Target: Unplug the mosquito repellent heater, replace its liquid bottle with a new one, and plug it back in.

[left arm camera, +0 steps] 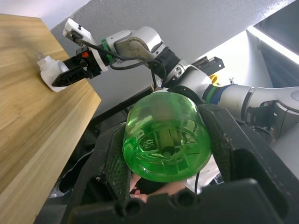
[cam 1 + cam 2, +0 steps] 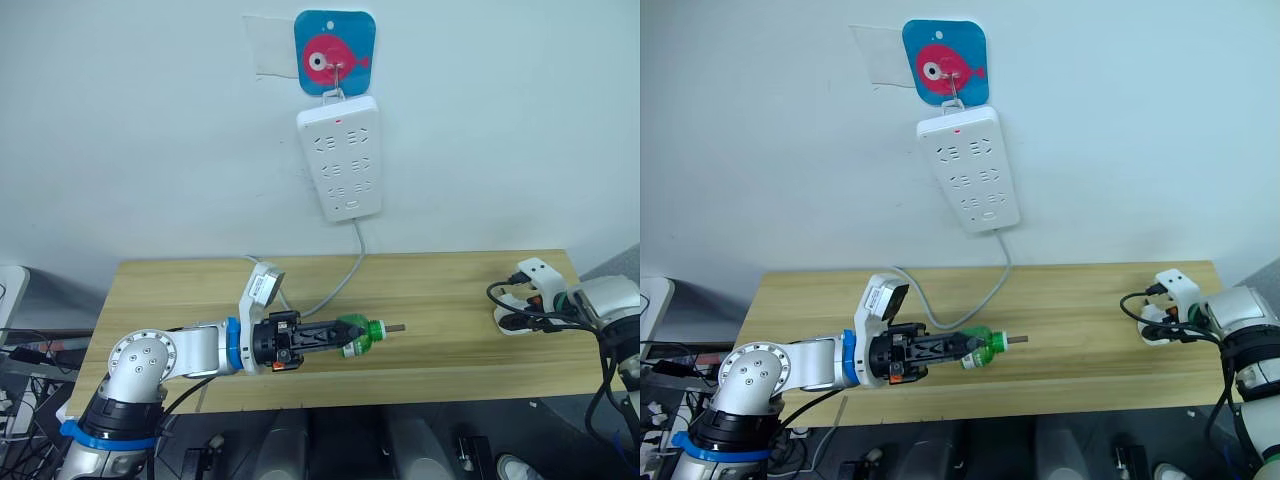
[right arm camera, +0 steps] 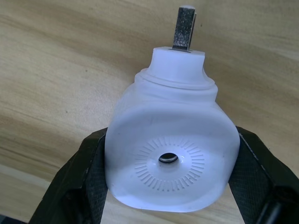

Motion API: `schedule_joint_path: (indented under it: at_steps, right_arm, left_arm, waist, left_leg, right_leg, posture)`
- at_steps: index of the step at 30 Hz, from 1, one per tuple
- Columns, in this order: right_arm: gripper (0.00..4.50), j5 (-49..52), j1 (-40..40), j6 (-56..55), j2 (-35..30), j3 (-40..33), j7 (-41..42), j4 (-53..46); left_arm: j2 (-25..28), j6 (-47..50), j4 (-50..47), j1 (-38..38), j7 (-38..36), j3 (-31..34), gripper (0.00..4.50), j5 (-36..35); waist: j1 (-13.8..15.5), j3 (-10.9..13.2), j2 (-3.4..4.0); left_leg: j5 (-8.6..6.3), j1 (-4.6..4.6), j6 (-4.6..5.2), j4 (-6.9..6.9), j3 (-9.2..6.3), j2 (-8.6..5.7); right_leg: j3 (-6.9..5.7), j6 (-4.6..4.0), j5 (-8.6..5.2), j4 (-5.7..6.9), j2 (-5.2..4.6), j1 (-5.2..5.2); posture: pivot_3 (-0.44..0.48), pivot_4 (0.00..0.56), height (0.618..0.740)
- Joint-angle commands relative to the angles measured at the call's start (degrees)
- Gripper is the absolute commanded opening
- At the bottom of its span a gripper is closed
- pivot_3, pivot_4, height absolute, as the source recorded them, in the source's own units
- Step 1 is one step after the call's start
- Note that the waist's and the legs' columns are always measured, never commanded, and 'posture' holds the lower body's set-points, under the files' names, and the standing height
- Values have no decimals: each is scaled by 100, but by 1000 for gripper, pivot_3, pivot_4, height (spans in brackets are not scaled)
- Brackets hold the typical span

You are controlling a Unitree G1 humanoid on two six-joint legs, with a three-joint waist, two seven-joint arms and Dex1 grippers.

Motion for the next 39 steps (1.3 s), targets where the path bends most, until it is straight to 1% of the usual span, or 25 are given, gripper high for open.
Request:
schedule_joint_path:
  at_steps: [1, 6, 8, 10, 11, 14, 16, 18, 20, 23, 24, 25, 26, 27, 28, 29, 30, 31, 32, 34, 35, 36, 37, 38, 39]
  right_arm:
    - [3044, -197, 84, -51, -65, -72, 62, 233]
    - [3044, -308, 22, -57, -9, -139, 120, 361]
    - [3805, -328, -12, -34, 36, -192, 120, 396]
    - [4392, -334, -36, -11, 53, -245, 154, 391]
    - [4475, -310, -44, 21, 48, -290, 179, 372]
    - [4475, -74, 11, 545, -275, -470, 559, -83]
    - [4475, 212, 191, 1148, -643, -632, 887, -674]
    - [4475, 562, 558, 1750, -1045, -888, 1075, -1463]
    - [4475, 895, 994, 2269, -1327, -1272, 1058, -2218]
    - [4475, 1132, 1705, 2607, -1471, -1968, 763, -3097]
    - [4475, 1126, 1955, 2559, -1448, -2235, 599, -3358]
    - [4475, 1212, 2173, 2705, -1263, -2666, 464, -3815]
    - [4475, 1401, 2234, 3141, -920, -3181, 370, -4285]
    - [4475, 1811, 2278, 3631, -466, -3760, 362, -4820]
    - [4475, 2129, 2307, 3968, -138, -4157, 340, -5184]
    - [4475, 2362, 2348, 4133, 69, -4405, 271, -5409]
    - [4475, 3253, 2402, 4175, 607, -4967, -47, -5528]
    - [4475, 4268, 2512, 4175, 1104, -5451, -442, -5579]
    - [4475, 5070, 2589, 4175, 1654, -5903, -952, -5724]
    - [4475, 6309, 2828, 4175, 2485, -6332, -2169, -6095]
    - [4475, 7150, 3102, 3845, 2738, -6249, -3084, -6303]
    - [4475, 8176, 3538, 3129, 2885, -5896, -4184, -6542]
    - [4475, 8987, 3905, 2416, 3025, -5532, -5179, -6788]
    - [4475, 9542, 4185, 1813, 3078, -5200, -5970, -7003]
    - [4475, 9867, 4354, 1270, 3204, -4892, -6612, -7225]
  left_arm:
    - [-7, -16, -256, 86, -150, 19, 2249, -73]
    - [-33, -34, -264, 80, -171, 2, 2249, -26]
    - [-36, -28, -262, 76, -187, 1, 2249, -14]
    - [-33, -21, -252, 78, -193, 4, 2249, -16]
    - [-29, -18, -256, 85, -197, 6, 2249, -17]
    - [3, -6, -269, 98, -225, 22, 2249, 5]
    - [23, -17, -269, 120, -248, 58, 2249, 17]
    - [26, -34, -274, 149, -270, 78, 2249, 42]
    - [4, -62, -288, 172, -287, 78, 2249, 80]
    - [-81, -155, -320, 159, -304, 67, 2249, 217]
    - [-138, -239, -345, 140, -298, 65, 2249, 333]
    - [-236, -516, -473, 93, -358, 16, 2249, 780]
    - [-320, -882, -634, 53, -432, -87, 2249, 1366]
    - [-306, -1384, -877, 30, -687, -348, 2249, 2187]
    - [-292, -1730, -1038, 30, -898, -537, 2249, 2766]
    - [-273, -1959, -1121, 56, -1074, -663, 2249, 3129]
    - [-358, -2454, -1178, 56, -1179, -842, 2249, 3692]
    - [-407, -3153, -1228, 52, -1322, -1090, 2249, 4435]
    - [-459, -3772, -1241, 59, -1448, -1291, 2249, 5074]
    - [-581, -4477, -1203, 107, -1598, -1466, 2249, 5762]
    - [-689, -4723, -1118, 126, -1572, -1478, 2249, 5983]
    - [-823, -4870, -1047, 134, -1512, -1451, 2249, 6096]
    - [-932, -5065, -983, 128, -1453, -1439, 2249, 6282]
    - [-1004, -5229, -943, 131, -1437, -1439, 2249, 6444]
    - [-1047, -5414, -919, 127, -1503, -1507, 2249, 6627]
  waist:
    - [0, 0, -1]
    - [0, 1, -1]
    - [0, 1, -1]
    - [0, 3, 0]
    - [-3, 4, 3]
    - [0, 13, 10]
    - [4, 23, 27]
    - [24, 30, 43]
    - [44, 29, 40]
    - [45, 28, 39]
    - [45, 28, 39]
    - [25, 29, 40]
    - [8, 26, 42]
    - [3, 28, 39]
    - [-21, 28, 39]
    - [-36, 27, 40]
    - [-38, 27, 41]
    - [-34, 26, 38]
    - [-33, 25, 34]
    - [-20, 25, 35]
    - [-23, 25, 36]
    - [-20, 24, 40]
    - [-22, 23, 42]
    - [-28, 23, 40]
    - [-57, 23, 35]
  left_leg:
    - [0, 0, 0, 0, 0, -1]
    - [0, 0, 0, 0, -1, -2]
    - [0, 0, 0, 0, -1, -3]
    - [0, 0, 0, -2, 0, -3]
    - [0, 0, 0, -2, 0, -3]
    - [0, 1, 0, -3, 5, -3]
    - [0, 1, 0, -3, 4, -4]
    - [0, -1, 1, -5, 1, -6]
    - [0, -1, 1, -16, -8, -7]
    - [0, 0, 0, -19, -12, -6]
    - [0, 0, 0, -17, -12, -6]
    - [1, 0, 0, -18, -12, -6]
    - [1, 2, 0, -17, 2, -8]
    - [1, 8, 0, -23, 8, -8]
    - [1, 8, -1, -25, 8, -5]
    - [2, 9, -3, -27, 12, 0]
    - [2, 11, -3, -31, 15, 0]
    - [2, 13, -3, -36, 17, 1]
    - [2, 14, -3, -40, 11, 4]
    - [1, 14, -2, -43, 10, 5]
    - [1, 12, -1, -45, 11, 1]
    - [1, 12, 0, -43, 14, 2]
    - [1, 11, 0, -43, 17, -3]
    - [0, 10, 1, -43, 15, -8]
    - [0, 9, 1, -41, 14, -7]
  right_leg:
    - [0, 0, 0, 0, -3, 0]
    - [0, 0, 0, -1, -5, 2]
    - [-1, 0, 0, -2, -6, 2]
    - [-1, 0, 0, -2, -6, 2]
    - [-1, 0, 0, -1, -6, 1]
    - [0, 0, 0, -1, -6, 0]
    - [0, 0, 0, -1, -8, 0]
    - [2, 0, 0, -2, -14, -1]
    - [3, -1, -1, -10, -17, -1]
    - [0, -2, -1, -10, -16, 1]
    - [-1, -2, -1, -9, -16, 3]
    - [0, -2, -1, -9, -16, 2]
    - [-3, -1, -1, -5, -16, 2]
    - [-4, -1, -1, -6, -15, 2]
    - [-5, -1, -1, -7, -11, 2]
    - [-2, -1, -1, -8, -4, 2]
    - [1, -1, -1, -8, 1, 2]
    - [2, -1, -1, -7, 4, 2]
    - [-1, -2, -1, -13, 4, 8]
    - [1, -2, -1, -16, 5, 9]
    - [4, -2, -1, -15, 1, 9]
    - [6, -2, -1, -15, -1, 7]
    - [7, -2, -1, -14, -11, 4]
    - [14, -1, -2, -15, -23, 6]
    - [15, -1, -2, -15, -23, 6]
  posture:
    - [-11, 314, 740]
    - [-9, 315, 740]
    - [-11, 316, 740]
    - [-11, 315, 740]
    - [-7, 315, 740]
    - [-1, 313, 740]
    - [-13, 312, 740]
    - [-34, 308, 740]
    - [-48, 300, 740]
    - [-65, 295, 740]
    - [-72, 294, 740]
    - [-89, 290, 740]
    - [-95, 289, 740]
    - [-102, 287, 740]
    - [-102, 287, 740]
    - [-107, 285, 740]
    - [-113, 283, 740]
    - [-115, 283, 740]
    - [-113, 283, 740]
    - [-114, 280, 740]
    - [-114, 280, 740]
    - [-119, 278, 740]
    - [-123, 279, 740]
    - [-123, 275, 740]
    - [-123, 275, 740]
